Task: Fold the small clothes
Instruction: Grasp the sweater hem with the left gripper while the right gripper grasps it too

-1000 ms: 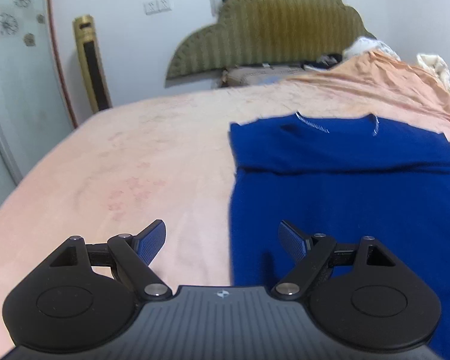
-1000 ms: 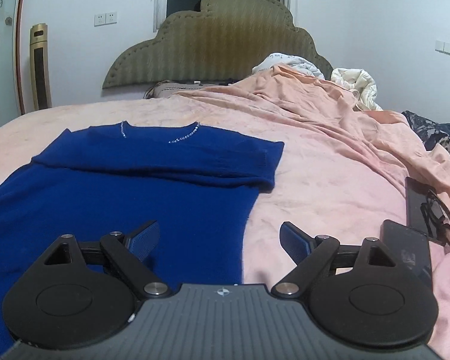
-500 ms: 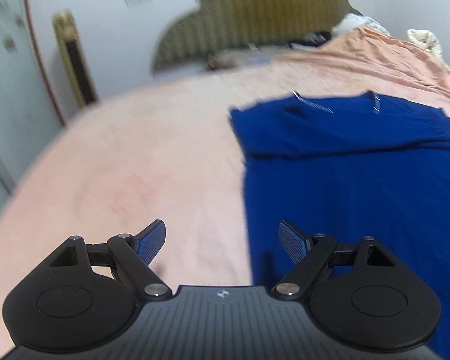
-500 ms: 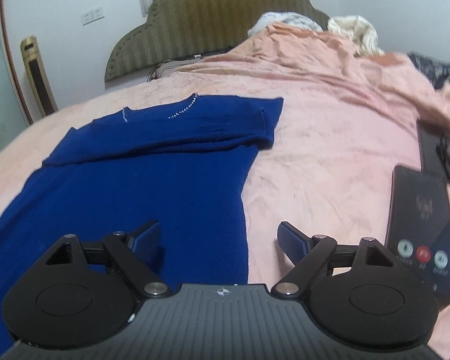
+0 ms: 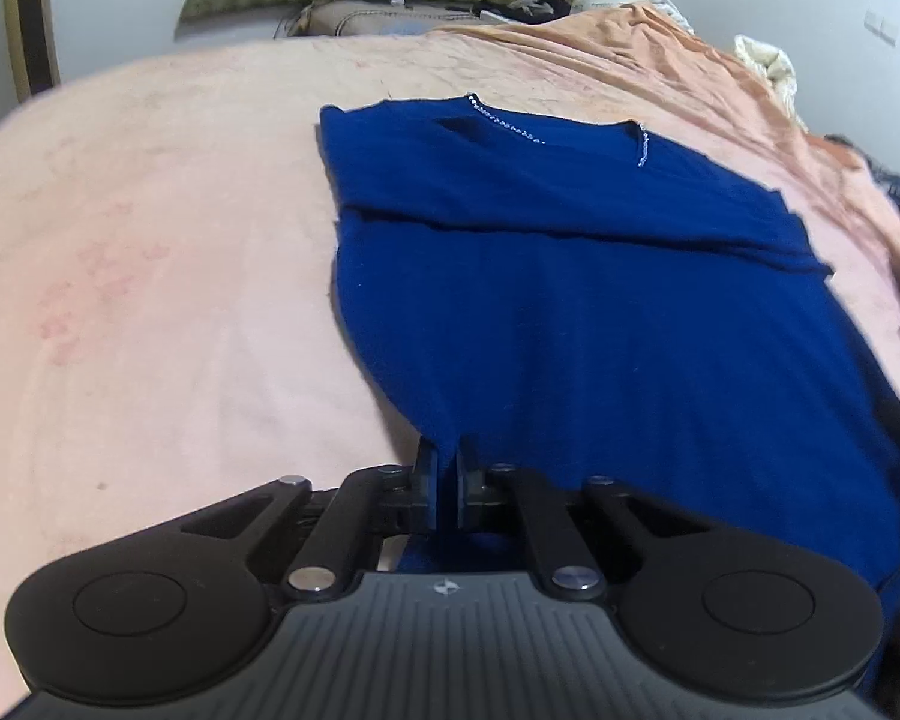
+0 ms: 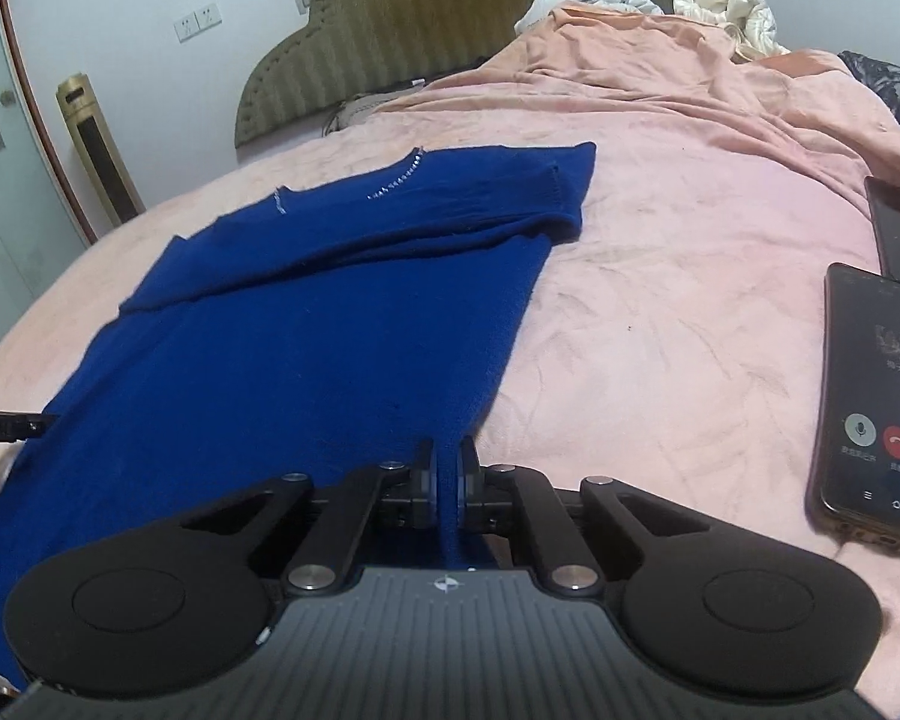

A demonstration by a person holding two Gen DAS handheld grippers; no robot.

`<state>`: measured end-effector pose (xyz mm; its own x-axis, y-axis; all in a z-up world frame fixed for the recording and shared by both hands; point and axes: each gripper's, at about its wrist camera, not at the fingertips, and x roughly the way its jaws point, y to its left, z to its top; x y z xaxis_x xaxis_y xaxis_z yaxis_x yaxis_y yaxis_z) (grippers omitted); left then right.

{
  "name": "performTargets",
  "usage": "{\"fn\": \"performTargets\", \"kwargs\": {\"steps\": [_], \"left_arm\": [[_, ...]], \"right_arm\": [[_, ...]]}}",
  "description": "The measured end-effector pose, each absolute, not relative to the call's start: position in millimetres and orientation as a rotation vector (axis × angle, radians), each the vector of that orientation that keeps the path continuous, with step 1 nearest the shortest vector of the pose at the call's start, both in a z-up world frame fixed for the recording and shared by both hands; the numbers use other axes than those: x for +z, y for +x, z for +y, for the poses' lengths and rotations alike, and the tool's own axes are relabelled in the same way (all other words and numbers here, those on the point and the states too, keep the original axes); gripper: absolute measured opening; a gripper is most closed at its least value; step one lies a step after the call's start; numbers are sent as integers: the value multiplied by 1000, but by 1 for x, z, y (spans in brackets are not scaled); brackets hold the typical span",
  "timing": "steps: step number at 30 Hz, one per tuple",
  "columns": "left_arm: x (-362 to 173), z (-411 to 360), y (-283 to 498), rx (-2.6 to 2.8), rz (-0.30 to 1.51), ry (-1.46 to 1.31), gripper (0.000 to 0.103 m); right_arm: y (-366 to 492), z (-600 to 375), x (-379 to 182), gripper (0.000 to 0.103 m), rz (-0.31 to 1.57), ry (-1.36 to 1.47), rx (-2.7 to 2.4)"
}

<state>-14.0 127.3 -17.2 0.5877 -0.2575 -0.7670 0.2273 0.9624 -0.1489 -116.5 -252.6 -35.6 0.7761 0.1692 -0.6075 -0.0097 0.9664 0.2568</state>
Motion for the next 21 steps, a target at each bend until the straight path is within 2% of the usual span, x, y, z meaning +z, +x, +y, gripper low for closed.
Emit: {"fn": "performTargets", "kwargs": {"steps": [11,21], "left_arm": [[19,111,21,-161,736,11,5],[-7,102,55,-31,759,98,9]], "right_arm": [[-82,-262,10,7,543,231,106],[-21,-275,-15,7,556,246,-14]]}}
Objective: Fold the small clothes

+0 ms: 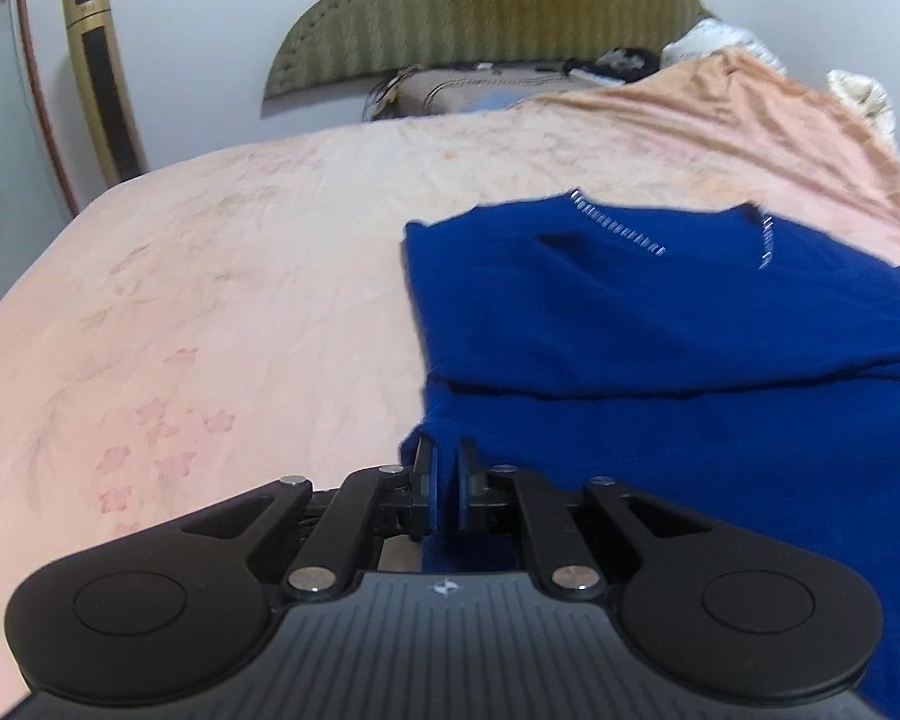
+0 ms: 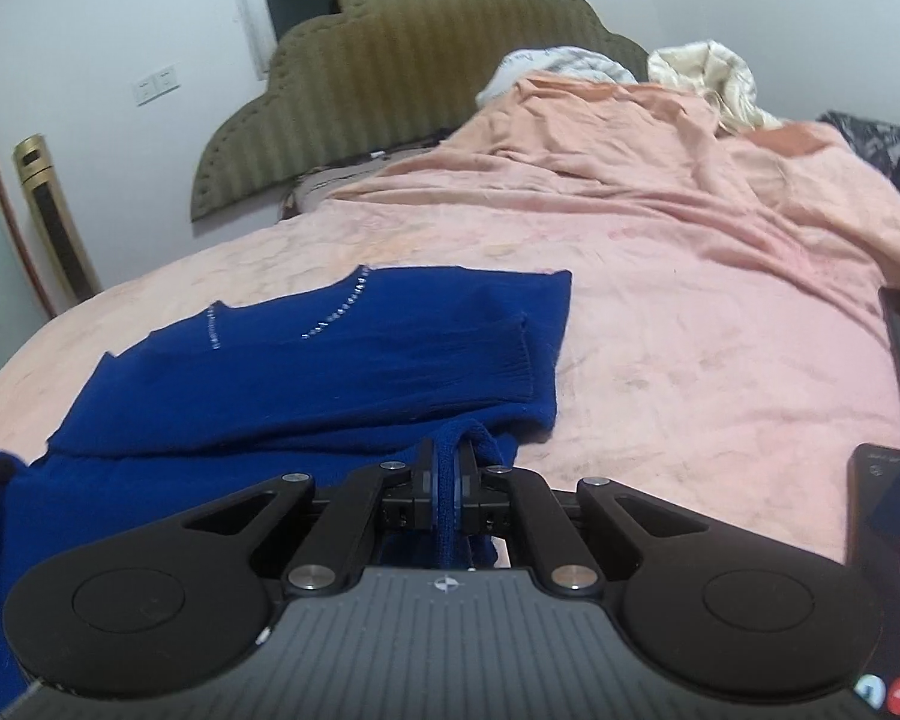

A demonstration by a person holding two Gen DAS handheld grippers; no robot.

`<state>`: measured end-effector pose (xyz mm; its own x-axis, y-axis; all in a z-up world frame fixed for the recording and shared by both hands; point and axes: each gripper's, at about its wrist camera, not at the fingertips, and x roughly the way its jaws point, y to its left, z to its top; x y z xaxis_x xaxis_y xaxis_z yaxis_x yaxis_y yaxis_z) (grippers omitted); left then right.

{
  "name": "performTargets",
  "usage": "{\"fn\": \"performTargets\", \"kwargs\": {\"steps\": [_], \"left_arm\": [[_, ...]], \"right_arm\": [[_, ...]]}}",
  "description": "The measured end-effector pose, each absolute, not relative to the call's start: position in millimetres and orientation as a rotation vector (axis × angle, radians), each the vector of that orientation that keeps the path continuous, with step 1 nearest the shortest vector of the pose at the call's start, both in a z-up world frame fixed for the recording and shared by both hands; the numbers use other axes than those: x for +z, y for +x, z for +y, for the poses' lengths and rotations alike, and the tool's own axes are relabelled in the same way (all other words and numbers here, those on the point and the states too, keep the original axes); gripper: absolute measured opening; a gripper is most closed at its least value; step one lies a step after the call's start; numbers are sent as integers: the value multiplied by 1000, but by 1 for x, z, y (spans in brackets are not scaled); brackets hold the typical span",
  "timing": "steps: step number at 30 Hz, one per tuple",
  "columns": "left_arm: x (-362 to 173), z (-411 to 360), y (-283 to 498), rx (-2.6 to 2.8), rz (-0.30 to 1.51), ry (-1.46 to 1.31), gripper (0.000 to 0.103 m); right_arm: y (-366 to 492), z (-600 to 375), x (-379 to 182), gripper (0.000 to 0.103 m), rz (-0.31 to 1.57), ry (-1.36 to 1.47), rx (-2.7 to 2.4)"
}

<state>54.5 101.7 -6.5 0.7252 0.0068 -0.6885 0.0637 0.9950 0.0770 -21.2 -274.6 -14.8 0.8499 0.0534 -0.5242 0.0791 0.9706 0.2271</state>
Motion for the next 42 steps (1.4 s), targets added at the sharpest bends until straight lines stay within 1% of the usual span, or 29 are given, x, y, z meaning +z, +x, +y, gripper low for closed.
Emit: {"fn": "performTargets", "kwargs": {"steps": [1,2,3,5,6,7,9,11,12,13,14,15,16,22,29,33,36,39,42], "left_arm": [[-8,102,51,-18,757,107,9],[-8,100,49,-15,755,115,9],[-8,99,46,-6,752,122,9],[-9,95,44,17,755,149,10],[-10,94,43,23,756,161,10],[-10,93,41,28,758,167,10],[-12,90,40,36,770,174,10],[-13,89,37,39,776,168,14],[-13,89,36,37,776,164,25],[-13,88,34,38,773,160,44],[-13,87,32,43,766,159,56],[-13,86,29,51,751,161,76],[-12,84,26,59,733,168,80],[-10,78,16,53,734,187,80],[-16,73,10,60,778,179,80],[-19,70,5,71,808,160,82],[-22,68,-3,77,802,127,82],[-25,65,-11,59,768,85,82],[-30,56,-18,73,732,120,82]], "right_arm": [[-18,-274,-18,8,565,250,-22],[-16,-273,-21,12,577,254,-25],[-16,-272,-22,20,585,262,-31],[-21,-271,-22,26,577,272,-36],[-24,-270,-21,34,577,272,-32],[-28,-268,-19,40,572,263,-36],[-39,-261,-13,43,553,215,-68],[-51,-250,-5,49,524,160,-92],[-57,-244,-1,55,509,141,-86],[-62,-240,2,62,503,131,-70],[-67,-234,3,66,504,124,-40],[-71,-229,4,72,508,123,-5],[-75,-224,4,75,516,130,43],[-78,-210,-6,75,582,167,141],[-80,-210,-10,76,602,185,141],[-88,-204,-15,79,612,188,152],[-89,-198,-19,86,621,175,168],[-88,-193,-24,87,633,173,182],[-85,-193,-33,89,649,177,160]]}}
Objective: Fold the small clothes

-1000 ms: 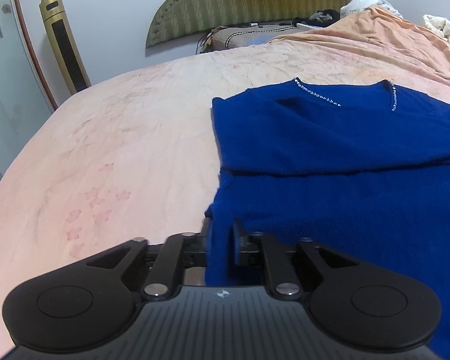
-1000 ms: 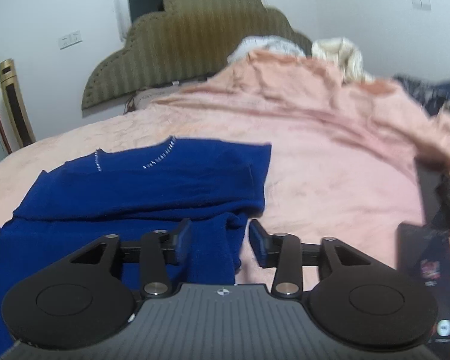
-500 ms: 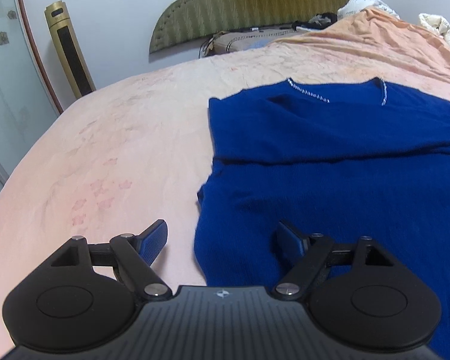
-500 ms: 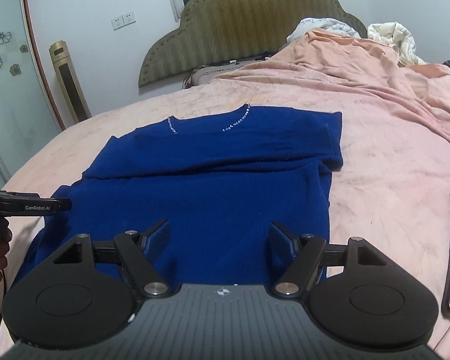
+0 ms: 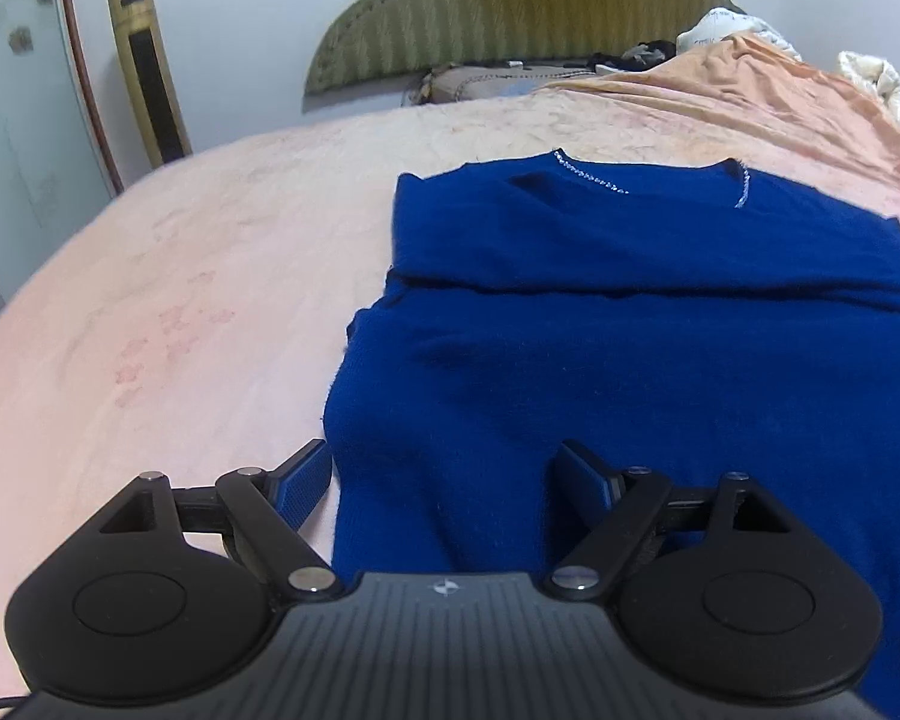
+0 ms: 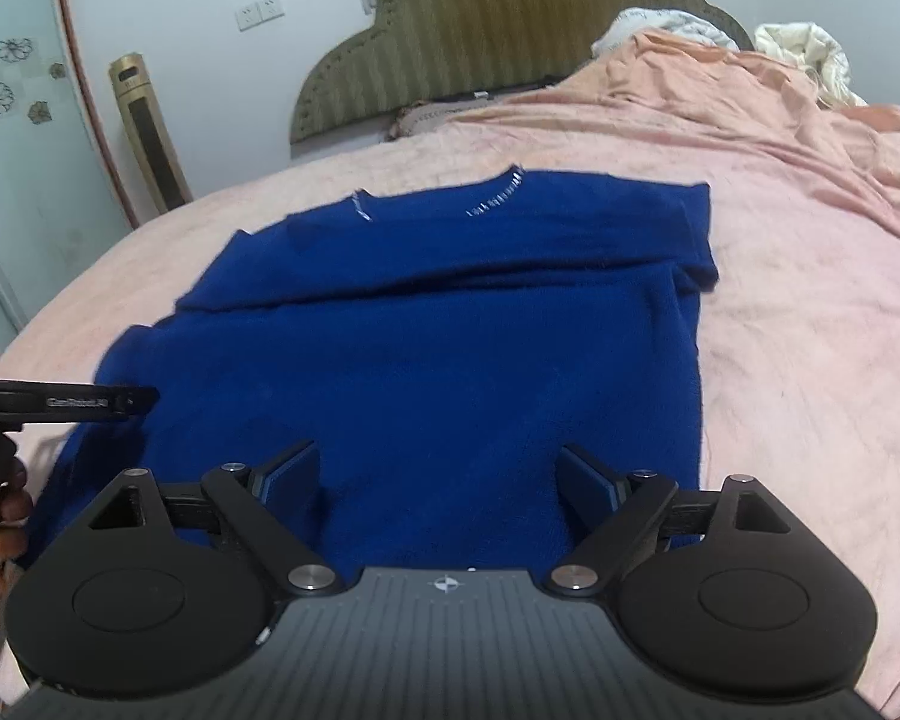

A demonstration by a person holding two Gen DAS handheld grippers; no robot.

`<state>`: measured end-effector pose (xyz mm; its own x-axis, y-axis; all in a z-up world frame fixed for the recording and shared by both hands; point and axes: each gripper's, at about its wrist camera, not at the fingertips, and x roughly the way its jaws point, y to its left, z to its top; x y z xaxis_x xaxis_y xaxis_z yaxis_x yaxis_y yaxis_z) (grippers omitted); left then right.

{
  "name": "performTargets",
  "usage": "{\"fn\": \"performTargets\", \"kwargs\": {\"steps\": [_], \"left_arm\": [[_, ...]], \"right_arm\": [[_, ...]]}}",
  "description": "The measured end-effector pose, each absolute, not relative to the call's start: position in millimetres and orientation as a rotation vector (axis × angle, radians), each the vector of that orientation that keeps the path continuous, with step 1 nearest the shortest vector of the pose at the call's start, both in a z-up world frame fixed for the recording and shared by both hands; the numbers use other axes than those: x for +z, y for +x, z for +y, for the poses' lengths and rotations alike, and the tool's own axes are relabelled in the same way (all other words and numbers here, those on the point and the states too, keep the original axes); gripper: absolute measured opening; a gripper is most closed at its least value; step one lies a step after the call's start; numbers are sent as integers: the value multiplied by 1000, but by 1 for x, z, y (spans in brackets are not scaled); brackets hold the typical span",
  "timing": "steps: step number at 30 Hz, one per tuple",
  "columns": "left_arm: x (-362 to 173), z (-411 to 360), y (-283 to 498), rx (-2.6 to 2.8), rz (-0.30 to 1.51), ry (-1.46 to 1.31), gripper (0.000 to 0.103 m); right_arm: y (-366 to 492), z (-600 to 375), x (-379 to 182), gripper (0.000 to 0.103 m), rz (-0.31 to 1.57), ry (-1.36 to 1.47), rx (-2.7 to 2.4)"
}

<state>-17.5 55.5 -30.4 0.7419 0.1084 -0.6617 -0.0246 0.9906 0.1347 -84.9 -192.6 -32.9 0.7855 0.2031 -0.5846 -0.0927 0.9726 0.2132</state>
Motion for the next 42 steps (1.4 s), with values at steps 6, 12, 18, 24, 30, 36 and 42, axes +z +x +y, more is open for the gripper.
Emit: {"fn": "performTargets", "kwargs": {"steps": [6,12,18,24,30,36,42], "left_arm": [[-29,53,-18,67,782,126,96],[-31,52,-20,84,781,147,98],[-32,48,-21,96,777,162,98],[-33,52,-20,92,787,131,98],[-32,55,-20,86,802,105,98],[-27,54,-24,69,802,91,98],[-21,50,-30,45,803,90,98]], "right_arm": [[-87,-199,-41,92,642,185,127],[-87,-196,-44,99,638,172,135],[-87,-187,-47,102,637,110,131],[-89,-178,-50,102,635,49,116],[-90,-176,-51,102,630,32,109],[-90,-176,-51,102,633,27,110],[-96,-182,-42,102,629,110,123]]}}
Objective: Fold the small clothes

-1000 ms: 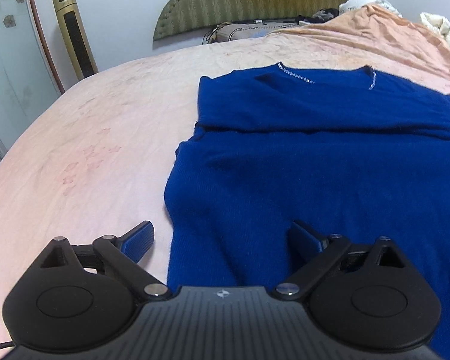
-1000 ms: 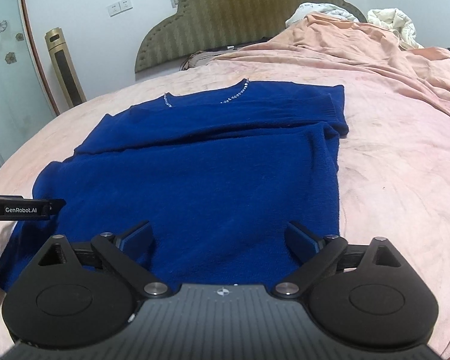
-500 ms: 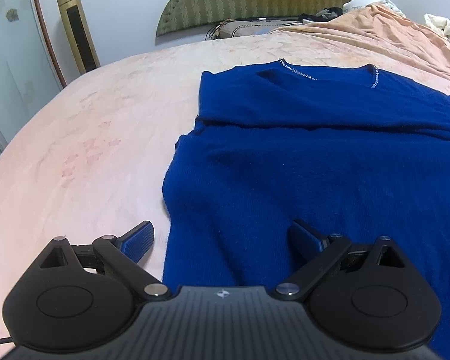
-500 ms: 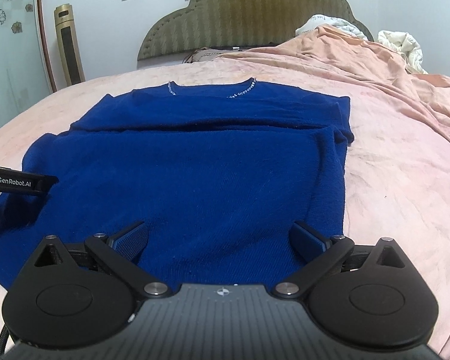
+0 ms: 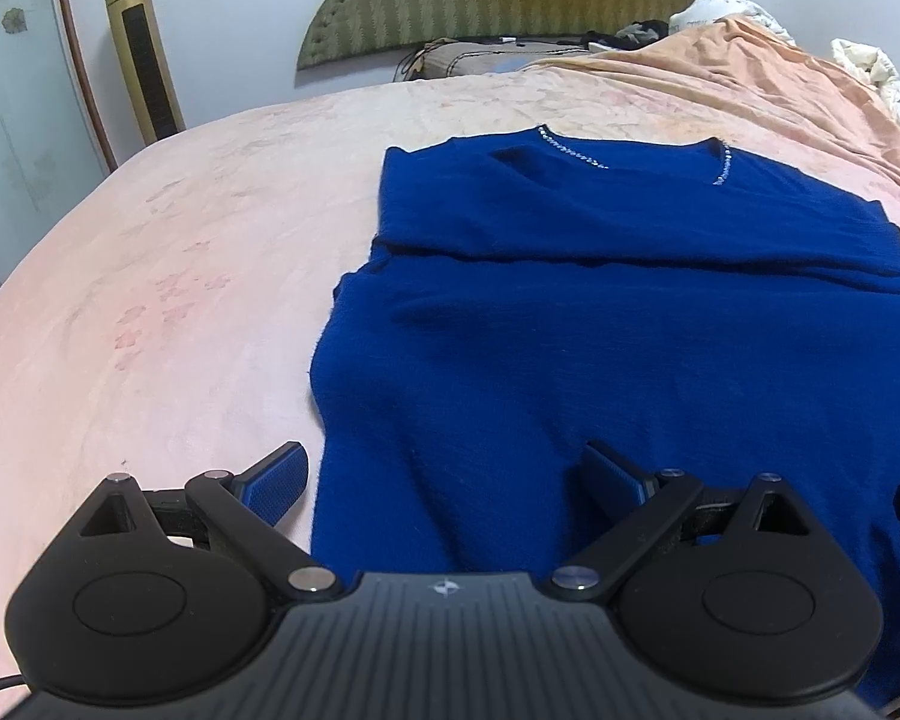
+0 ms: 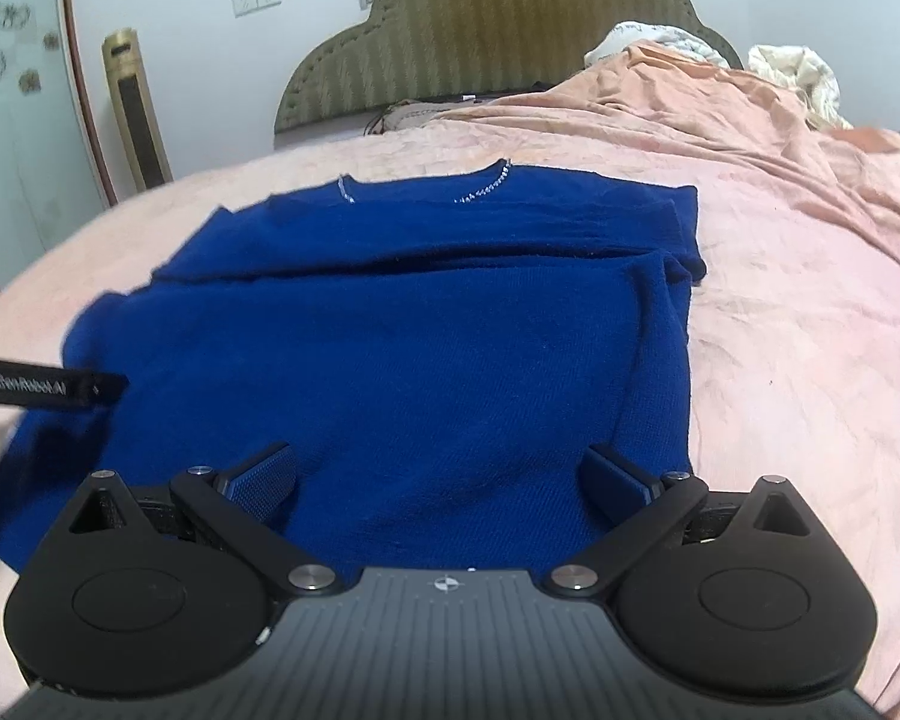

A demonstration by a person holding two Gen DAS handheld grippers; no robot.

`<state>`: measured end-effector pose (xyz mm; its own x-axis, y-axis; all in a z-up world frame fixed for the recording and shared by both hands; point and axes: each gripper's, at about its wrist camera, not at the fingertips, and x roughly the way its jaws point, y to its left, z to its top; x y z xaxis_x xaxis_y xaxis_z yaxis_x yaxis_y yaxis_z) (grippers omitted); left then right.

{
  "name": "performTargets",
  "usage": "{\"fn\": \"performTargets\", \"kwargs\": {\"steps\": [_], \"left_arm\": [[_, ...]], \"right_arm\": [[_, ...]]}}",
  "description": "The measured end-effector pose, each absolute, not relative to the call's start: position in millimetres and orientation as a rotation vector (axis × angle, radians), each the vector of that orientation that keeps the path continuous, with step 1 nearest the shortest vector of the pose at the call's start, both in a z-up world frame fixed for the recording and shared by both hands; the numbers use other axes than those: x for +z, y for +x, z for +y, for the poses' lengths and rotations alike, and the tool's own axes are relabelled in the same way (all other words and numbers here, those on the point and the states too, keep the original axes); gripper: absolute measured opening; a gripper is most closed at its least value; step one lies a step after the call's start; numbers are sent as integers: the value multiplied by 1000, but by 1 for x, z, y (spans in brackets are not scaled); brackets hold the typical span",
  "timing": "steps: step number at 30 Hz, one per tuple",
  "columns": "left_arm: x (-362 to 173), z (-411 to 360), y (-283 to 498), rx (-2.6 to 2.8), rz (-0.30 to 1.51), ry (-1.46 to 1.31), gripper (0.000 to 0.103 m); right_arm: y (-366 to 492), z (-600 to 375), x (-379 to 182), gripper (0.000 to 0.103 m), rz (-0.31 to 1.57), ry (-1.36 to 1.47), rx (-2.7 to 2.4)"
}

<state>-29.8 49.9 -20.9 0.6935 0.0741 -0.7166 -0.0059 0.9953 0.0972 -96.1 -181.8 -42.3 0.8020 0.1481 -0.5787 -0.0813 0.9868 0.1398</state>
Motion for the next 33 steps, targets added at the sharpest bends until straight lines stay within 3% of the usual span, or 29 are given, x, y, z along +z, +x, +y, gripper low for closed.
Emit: {"fn": "performTargets", "kwargs": {"steps": [24,33], "left_arm": [[-7,37,-58,-57,839,103,98],[1,82,-71,-81,864,35,98]], "right_arm": [[-135,-166,-20,97,589,-31,135],[-152,-211,-9,92,610,51,66]]}}
